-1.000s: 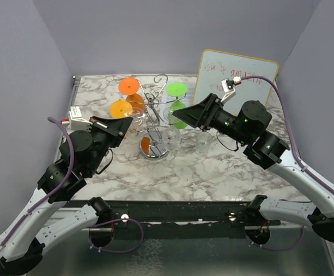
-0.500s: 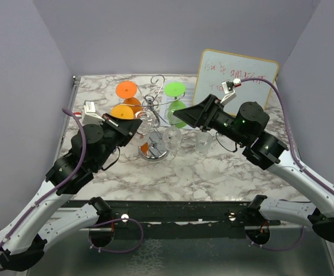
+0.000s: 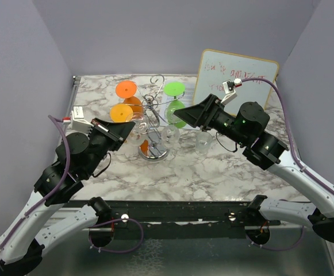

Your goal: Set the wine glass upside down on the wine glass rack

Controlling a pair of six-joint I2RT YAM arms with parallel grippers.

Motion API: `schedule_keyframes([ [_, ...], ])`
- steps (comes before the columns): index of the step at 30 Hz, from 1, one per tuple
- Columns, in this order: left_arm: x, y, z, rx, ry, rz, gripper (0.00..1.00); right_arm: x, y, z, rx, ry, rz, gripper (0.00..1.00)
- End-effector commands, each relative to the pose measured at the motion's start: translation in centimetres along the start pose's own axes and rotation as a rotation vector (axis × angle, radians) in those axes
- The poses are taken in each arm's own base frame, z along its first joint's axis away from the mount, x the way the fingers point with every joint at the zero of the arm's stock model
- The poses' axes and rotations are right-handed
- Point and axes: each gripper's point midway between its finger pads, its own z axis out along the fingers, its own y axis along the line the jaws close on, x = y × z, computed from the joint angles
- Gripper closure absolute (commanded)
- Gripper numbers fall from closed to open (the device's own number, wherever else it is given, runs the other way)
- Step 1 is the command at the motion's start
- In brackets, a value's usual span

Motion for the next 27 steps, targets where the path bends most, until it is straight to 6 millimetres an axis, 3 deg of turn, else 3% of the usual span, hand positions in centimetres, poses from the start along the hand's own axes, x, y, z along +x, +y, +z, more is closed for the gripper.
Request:
schedule_keyframes([
  [1, 0.3, -0.8, -0.6, 0.03, 0.031, -0.022, 1.0, -0.1, -0.6, 0.0, 0.028, -0.012, -0.015, 0.3],
  [12, 2.1, -2.1, -0.7, 0.08, 0.135, -0.014, 1.0, -0.1, -0.8, -0.2, 0.032, -0.016, -0.007, 0.3],
  [24, 2.9, -0.6, 1.1, 0.029, 0.136, 0.049, 1.0, 0.0, -1.3, -0.6, 0.05, -0.024, -0.01, 0.3],
  [27, 3.2, -0.1, 1.5, 0.011, 0.14, 0.063, 0.93, -0.1, -1.4, -0.7, 0.056, -0.03, -0.012, 0.3],
])
